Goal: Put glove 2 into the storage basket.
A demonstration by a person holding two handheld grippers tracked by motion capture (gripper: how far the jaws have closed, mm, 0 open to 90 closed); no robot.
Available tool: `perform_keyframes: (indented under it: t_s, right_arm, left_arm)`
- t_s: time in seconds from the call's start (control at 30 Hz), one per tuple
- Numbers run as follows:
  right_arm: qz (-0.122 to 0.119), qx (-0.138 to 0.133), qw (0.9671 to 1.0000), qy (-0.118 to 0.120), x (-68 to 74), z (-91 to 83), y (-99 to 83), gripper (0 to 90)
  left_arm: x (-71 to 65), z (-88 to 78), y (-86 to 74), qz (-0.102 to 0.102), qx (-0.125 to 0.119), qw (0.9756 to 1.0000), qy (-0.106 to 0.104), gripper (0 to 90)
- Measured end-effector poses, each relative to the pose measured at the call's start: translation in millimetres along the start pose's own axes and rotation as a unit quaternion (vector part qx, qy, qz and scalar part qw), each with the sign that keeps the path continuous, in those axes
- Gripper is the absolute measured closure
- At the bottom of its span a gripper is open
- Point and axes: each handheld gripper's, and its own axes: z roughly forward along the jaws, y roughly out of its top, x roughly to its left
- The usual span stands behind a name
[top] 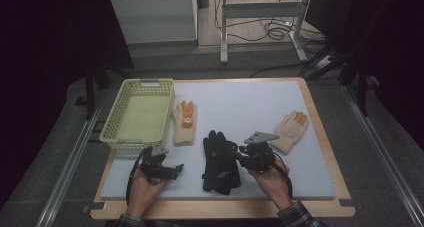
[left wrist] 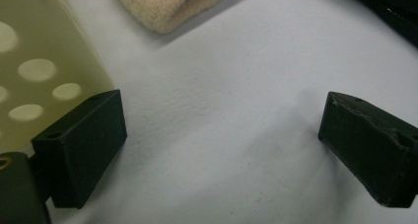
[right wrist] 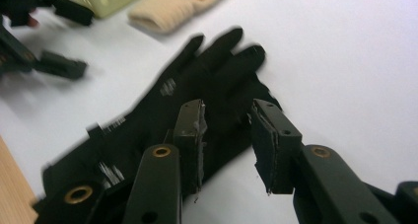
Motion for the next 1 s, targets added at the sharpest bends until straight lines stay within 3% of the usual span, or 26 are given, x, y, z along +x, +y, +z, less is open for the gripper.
perform_keyframes:
  t_s: [0.13,0.3,0.4,0.5,0.6,0.7,0.73,0.83,0.87,0.93,1.0]
  right_arm:
    - [0.002,0.022,0.9997,0.011,-1.1,-0.1,-17.1,64.7]
    - [0.008,0.026,0.9991,0.033,6.6,0.9,-25.9,64.8]
    - [-0.011,0.026,0.9985,0.047,18.0,0.5,-23.9,64.8]
    - [-0.016,0.023,0.9989,0.039,15.6,-1.4,-19.2,64.8]
    - [-0.011,0.014,0.9996,0.02,3.2,0.3,-9.2,64.8]
    - [-0.008,0.008,0.9999,0.012,-8.8,13.1,3.5,64.7]
    - [-0.001,0.004,0.9999,0.016,-14.3,25.9,13.3,63.3]
    - [0.011,-0.002,0.9997,0.023,-18.3,40.0,23.5,59.6]
    - [0.026,0.001,0.999,0.036,-20.7,55.7,31.6,55.8]
    - [0.032,0.006,0.9986,0.041,-21.2,63.8,34.2,55.3]
    - [0.036,0.021,0.9982,0.042,-21.1,78.1,36.3,59.6]
  left_arm:
    - [0.0,0.0,0.0,0.0,0.0,1.0,0.0,4.5]
    - [0.0,0.0,0.0,0.0,0.0,1.0,0.0,4.5]
    - [-0.1,0.1,0.0,0.0,0.0,1.0,0.0,4.5]
    - [0.0,0.0,0.0,0.0,0.0,1.0,0.0,4.5]
    - [0.0,0.0,0.0,0.0,0.0,1.0,0.0,4.5]
    - [-0.2,0.2,0.0,-0.002,-0.001,1.0,0.0,4.5]
    - [0.0,-0.1,0.0,0.0,0.0,1.0,0.0,4.5]
    - [0.2,-0.1,0.1,0.001,0.0,1.0,0.0,4.5]
    - [0.1,-0.1,0.0,0.0,0.0,1.0,0.0,4.5]
    - [-0.1,0.1,-0.1,-0.001,-0.001,1.0,0.0,4.5]
    - [0.2,-0.2,0.0,0.001,0.001,1.0,0.0,4.5]
